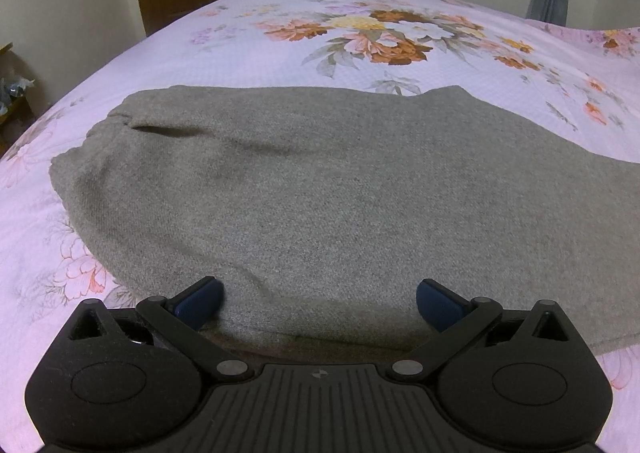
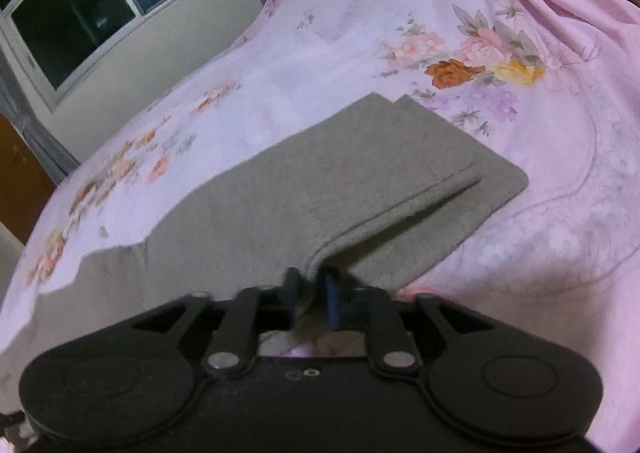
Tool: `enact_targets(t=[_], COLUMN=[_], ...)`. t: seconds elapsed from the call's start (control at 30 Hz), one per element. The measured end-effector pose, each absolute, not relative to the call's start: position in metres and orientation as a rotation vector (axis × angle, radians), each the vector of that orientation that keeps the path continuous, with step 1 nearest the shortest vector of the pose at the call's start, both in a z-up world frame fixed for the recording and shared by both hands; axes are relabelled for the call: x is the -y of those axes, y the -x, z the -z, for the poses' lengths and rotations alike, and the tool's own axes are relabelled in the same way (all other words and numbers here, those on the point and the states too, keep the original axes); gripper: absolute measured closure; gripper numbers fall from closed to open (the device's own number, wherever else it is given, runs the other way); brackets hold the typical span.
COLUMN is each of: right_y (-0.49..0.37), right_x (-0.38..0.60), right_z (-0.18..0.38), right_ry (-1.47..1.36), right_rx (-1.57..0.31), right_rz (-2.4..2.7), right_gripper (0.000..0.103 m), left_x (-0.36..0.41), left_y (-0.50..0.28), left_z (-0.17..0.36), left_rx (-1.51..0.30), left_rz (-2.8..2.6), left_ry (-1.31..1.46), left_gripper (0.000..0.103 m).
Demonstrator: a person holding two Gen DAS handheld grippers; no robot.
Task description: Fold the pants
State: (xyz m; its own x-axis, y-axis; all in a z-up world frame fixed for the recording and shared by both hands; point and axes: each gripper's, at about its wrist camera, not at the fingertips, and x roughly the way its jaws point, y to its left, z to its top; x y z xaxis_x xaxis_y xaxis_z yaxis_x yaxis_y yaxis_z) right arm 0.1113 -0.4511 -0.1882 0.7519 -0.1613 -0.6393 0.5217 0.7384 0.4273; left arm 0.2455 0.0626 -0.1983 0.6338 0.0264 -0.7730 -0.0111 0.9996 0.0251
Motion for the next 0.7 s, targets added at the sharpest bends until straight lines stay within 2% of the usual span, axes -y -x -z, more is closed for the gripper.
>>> enact_targets(t=[0.1, 0.2, 0.27, 0.3, 0.33, 0.37, 0.53, 0.63, 0.7], right_y=[-0.110, -0.116, -0.121, -0.123, -0.123, -0.121, -0.103, -0.092, -0.087], right_x=[0.469, 0.488, 0.497, 0.500, 0.501, 0.502, 0.486, 0.497, 0.503], right_z=[0.182, 0.187, 0.190, 0.188, 0.184, 0.177, 0.148, 0.181, 0.195], right_ry=[-0.679, -0.712, -0.725, -0.721, -0.707, -0.684, -0.451, -0.503, -0.555], right_rx=[-0.580, -0.573, -0.571, -0.566, -0.555, -0.534, -0.485, -0.609, -0.622], right_rz=[0.442, 0.484, 0.503, 0.515, 0.528, 0.536, 0.522, 0.558, 0.557], right_gripper=[0.068, 0.068, 0.071, 0.078, 0.089, 0.095, 0.096, 0.096, 0.097], left_x=[-0.061, -0.061, -0.061, -0.060, -0.061, -0.061, -0.060, -0.060, -0.060], left_y=[-0.245, -0.244, -0.244, -0.244, -0.245, -0.245, -0.244, -0.245, -0.245], left_z=[0.199, 0.199, 0.199, 0.199, 0.199, 0.199, 0.199, 0.199, 0.199], left_rx=[-0.881, -0.878, -0.879, -0.880, -0.881, -0.882, -0.880, -0.879, -0.880], left_rz=[-0.026, -0.025, -0.025, -0.026, -0.026, -0.026, -0.028, -0.027, -0.027], left_ry=[-0.022, -0.024, -0.025, -0.025, -0.025, -0.024, -0.028, -0.032, -0.033], left_gripper=[0.000, 0.000, 0.000, 0.000, 0.000, 0.000, 0.000, 0.000, 0.000])
